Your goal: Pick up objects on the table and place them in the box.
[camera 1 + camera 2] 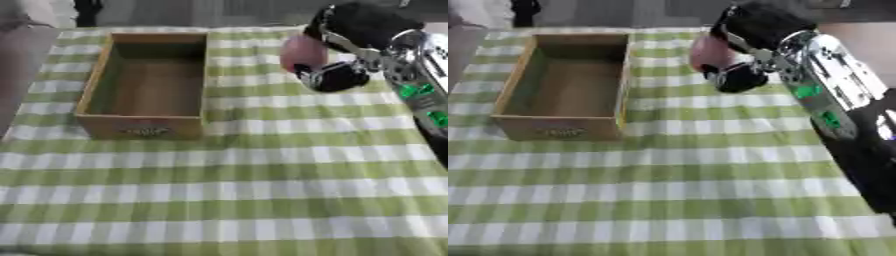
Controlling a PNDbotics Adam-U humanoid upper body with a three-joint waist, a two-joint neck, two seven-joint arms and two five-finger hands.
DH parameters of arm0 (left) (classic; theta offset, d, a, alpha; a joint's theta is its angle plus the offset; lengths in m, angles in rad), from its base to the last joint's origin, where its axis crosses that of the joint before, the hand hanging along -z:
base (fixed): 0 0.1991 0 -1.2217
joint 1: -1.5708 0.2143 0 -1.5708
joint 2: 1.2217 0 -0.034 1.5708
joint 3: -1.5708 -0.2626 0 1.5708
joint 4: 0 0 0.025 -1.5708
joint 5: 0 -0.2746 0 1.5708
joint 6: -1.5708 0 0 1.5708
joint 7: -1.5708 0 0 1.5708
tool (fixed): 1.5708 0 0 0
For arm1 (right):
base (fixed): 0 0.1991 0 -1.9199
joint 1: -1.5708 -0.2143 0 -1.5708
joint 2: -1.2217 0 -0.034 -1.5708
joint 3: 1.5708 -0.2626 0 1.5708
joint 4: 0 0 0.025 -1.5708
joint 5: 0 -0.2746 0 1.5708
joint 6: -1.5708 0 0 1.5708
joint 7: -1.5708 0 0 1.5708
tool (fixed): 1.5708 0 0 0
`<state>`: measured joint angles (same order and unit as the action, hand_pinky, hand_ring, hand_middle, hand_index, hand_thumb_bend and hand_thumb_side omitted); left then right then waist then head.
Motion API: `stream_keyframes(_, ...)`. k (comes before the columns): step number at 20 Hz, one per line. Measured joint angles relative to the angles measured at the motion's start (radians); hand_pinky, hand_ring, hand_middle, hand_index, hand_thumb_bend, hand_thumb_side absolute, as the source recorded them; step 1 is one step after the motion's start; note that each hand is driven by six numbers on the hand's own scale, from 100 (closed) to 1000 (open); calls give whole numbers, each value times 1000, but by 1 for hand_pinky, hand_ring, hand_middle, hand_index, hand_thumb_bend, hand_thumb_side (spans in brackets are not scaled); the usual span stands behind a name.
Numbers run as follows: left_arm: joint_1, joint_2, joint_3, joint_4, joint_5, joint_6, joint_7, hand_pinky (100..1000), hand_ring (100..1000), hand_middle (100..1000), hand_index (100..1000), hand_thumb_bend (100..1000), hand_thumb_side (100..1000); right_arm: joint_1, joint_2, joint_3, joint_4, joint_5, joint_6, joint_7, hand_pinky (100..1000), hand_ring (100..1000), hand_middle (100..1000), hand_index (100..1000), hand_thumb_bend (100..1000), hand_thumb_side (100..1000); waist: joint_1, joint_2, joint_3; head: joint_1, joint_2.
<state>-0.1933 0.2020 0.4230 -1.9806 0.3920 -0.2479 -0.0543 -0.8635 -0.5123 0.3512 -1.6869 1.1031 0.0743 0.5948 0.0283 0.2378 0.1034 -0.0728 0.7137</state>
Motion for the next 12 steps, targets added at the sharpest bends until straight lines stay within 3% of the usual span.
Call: stream_keyframes(12, -1, 0, -9, 0, 12, 4, -5, 557, 502, 549, 813, 100, 921, -257, 265, 39, 241, 177, 38, -53, 783, 784, 512, 647, 100, 363, 2, -5, 46, -26, -13)
